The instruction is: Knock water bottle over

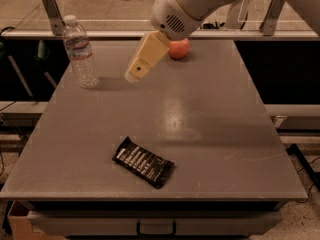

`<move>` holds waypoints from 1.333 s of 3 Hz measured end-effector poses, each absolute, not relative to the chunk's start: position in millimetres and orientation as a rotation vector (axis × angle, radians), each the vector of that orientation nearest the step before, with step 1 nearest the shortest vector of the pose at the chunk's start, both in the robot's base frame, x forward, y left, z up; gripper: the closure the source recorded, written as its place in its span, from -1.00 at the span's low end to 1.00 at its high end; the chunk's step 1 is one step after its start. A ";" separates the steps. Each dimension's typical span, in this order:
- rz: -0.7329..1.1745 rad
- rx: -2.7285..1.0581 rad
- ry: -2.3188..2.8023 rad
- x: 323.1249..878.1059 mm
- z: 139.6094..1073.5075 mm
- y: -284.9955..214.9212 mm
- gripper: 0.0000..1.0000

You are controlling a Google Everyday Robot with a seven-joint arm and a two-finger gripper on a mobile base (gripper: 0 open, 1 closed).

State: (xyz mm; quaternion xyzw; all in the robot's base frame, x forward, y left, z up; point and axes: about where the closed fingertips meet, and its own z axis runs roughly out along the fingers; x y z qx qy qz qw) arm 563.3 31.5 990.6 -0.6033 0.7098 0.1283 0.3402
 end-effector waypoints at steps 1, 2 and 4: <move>0.426 -1.456 1.799 614.8 972.4 70.6 -1.00; 0.542 -1.349 1.719 671.6 958.9 119.0 -1.00; 0.772 -1.227 1.650 719.2 926.0 197.5 -1.00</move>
Offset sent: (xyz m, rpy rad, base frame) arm 0.1822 0.1390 -0.0454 0.4811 -0.0270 -0.0326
